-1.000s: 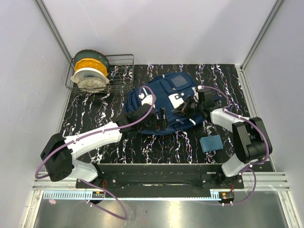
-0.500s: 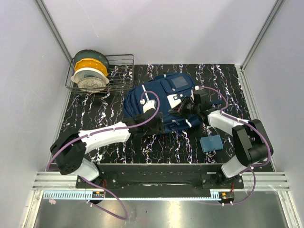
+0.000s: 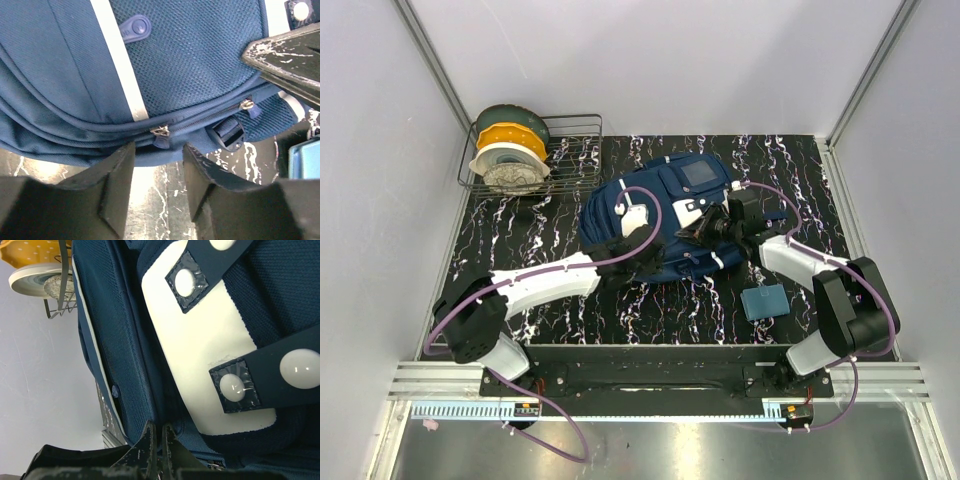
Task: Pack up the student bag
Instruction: Unzip the student bag at the center of the board.
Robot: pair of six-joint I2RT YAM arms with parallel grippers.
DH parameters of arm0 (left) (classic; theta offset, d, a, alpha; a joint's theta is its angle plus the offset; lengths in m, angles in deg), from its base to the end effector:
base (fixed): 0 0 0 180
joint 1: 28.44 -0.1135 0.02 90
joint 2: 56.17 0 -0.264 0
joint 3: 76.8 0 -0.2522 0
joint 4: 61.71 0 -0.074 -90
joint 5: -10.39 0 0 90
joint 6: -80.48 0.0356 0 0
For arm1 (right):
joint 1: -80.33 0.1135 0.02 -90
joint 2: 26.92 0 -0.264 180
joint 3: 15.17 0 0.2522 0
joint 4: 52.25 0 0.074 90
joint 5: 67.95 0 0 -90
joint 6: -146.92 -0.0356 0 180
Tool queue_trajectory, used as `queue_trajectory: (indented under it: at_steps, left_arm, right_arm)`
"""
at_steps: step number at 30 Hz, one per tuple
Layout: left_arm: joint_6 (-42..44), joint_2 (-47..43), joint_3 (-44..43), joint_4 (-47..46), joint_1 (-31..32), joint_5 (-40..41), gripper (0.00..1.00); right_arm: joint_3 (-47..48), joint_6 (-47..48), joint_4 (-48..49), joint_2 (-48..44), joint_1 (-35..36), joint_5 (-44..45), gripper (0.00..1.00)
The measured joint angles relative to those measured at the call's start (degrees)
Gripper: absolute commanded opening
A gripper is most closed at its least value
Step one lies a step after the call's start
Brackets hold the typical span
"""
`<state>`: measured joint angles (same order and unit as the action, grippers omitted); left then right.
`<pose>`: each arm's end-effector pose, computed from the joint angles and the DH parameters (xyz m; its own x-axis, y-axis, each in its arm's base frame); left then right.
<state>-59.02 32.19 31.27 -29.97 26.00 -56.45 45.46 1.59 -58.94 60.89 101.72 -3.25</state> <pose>0.2007 -0.2567 0.2265 -0.7342 -0.1752 -0.6560 0.0572 0.9468 -0.3168 0.2947 0.1318 0.2029 -0.8381 0.4703 -0.2764 0.0513 0.5724 0.8184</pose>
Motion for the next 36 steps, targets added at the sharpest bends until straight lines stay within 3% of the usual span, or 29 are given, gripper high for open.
queue_trajectory:
  at_steps: [6,10,13,18,20,25,27,36]
  left_arm:
    - [1.68,2.36,-1.29,0.13,0.0,2.45,0.35]
    - [2.6,5.51,-3.87,1.7,0.42,3.67,0.45]
    - [2.99,5.75,-4.66,2.14,0.72,3.89,0.44]
    - [3.1,6.82,-6.01,3.69,0.74,4.24,0.34]
    - [3.19,7.43,-6.47,4.44,0.74,4.39,0.22]
    - [3.37,7.96,-6.64,5.55,0.74,4.66,0.1]
    - [3.45,7.96,-6.67,5.77,0.74,4.72,0.01]
    - [3.87,7.89,-6.43,5.64,0.74,4.96,0.0]
  right_arm:
    - [-0.74,0.0,0.72,-0.55,0.17,0.35,0.0]
    - [-1.22,0.0,1.05,-0.59,0.33,0.61,0.0]
    - [-1.55,0.0,1.68,-0.74,0.37,0.68,0.0]
    - [-1.57,0.02,1.7,-1.01,0.39,0.76,0.0]
    - [-1.68,0.04,1.73,-1.07,0.39,0.76,0.0]
    - [-2.21,0.22,1.7,-1.55,0.39,0.94,0.0]
    - [-2.23,0.24,1.68,-1.68,0.39,1.07,0.0]
    - [-2.25,0.46,1.49,-1.73,0.5,1.62,0.0]
